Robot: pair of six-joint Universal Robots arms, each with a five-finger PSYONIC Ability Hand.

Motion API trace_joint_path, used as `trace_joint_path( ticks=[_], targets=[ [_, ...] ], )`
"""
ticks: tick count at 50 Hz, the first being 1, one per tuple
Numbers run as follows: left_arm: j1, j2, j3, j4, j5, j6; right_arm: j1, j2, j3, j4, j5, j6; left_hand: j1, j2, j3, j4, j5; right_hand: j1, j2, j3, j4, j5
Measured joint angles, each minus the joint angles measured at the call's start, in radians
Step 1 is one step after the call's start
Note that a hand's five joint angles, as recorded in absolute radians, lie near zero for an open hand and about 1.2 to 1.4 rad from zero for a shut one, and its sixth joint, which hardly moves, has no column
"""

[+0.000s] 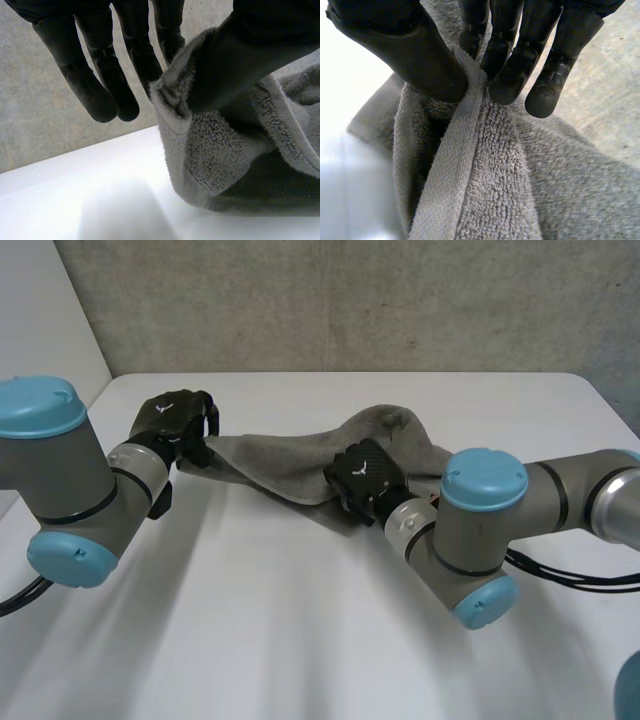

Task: Fold the towel.

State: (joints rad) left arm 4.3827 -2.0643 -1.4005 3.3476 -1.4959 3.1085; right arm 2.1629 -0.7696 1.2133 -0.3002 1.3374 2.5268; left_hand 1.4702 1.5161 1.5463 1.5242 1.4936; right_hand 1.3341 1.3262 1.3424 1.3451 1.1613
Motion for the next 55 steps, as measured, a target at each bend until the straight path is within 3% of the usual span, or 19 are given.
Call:
trace_joint_path(
  ticks=[3,8,15,20,29,38,47,52,55],
  targets=[
    [0.001,0.007,0.003,-0.002,0.001,0.000,-0.004,-0.033,0.000,0.009,0.001,0.015,0.000,0.000,0.000,0.000,0.000,0.001,0.000,0.001,0.000,0.000],
    [0.015,0.058,0.014,-0.008,0.003,0.000,-0.041,-0.215,0.009,0.043,-0.004,0.118,0.000,0.000,0.001,0.000,0.000,0.002,0.000,0.002,0.000,0.000],
    [0.053,0.255,0.030,-0.012,0.007,0.000,-0.202,-0.531,-0.007,0.164,-0.014,0.265,0.000,0.000,0.001,0.000,0.000,0.003,0.000,0.005,0.000,0.000],
    [0.074,0.378,0.044,-0.015,0.010,-0.001,-0.308,-0.636,-0.047,0.307,-0.023,0.278,0.000,0.000,0.001,0.000,0.000,0.003,0.000,0.005,0.000,0.002],
    [0.090,0.417,0.042,-0.069,0.012,0.005,-0.387,-0.561,-0.080,0.582,-0.067,0.106,0.000,0.000,0.001,0.000,0.000,0.003,0.000,0.006,0.000,0.002],
    [0.081,0.204,0.035,-0.124,0.010,0.088,-0.378,-0.361,-0.084,0.703,-0.082,-0.031,0.000,0.000,0.002,0.000,0.000,0.003,0.000,0.006,0.000,0.002],
    [0.057,-0.004,0.178,-0.134,-0.003,0.241,-0.337,-0.231,-0.205,0.593,-0.078,0.033,0.000,0.000,0.002,0.000,0.000,0.003,0.000,0.006,0.000,0.002],
    [0.057,0.023,0.288,-0.084,-0.005,0.181,-0.312,-0.286,-0.188,0.309,-0.070,0.209,0.000,0.002,0.002,0.006,0.000,0.006,0.000,0.006,0.000,0.002],
    [0.072,0.125,0.336,0.018,-0.004,0.065,-0.308,-0.416,-0.108,0.022,-0.064,0.414,0.000,0.002,0.002,0.006,0.000,0.006,0.000,0.006,0.000,0.002]
  ],
)
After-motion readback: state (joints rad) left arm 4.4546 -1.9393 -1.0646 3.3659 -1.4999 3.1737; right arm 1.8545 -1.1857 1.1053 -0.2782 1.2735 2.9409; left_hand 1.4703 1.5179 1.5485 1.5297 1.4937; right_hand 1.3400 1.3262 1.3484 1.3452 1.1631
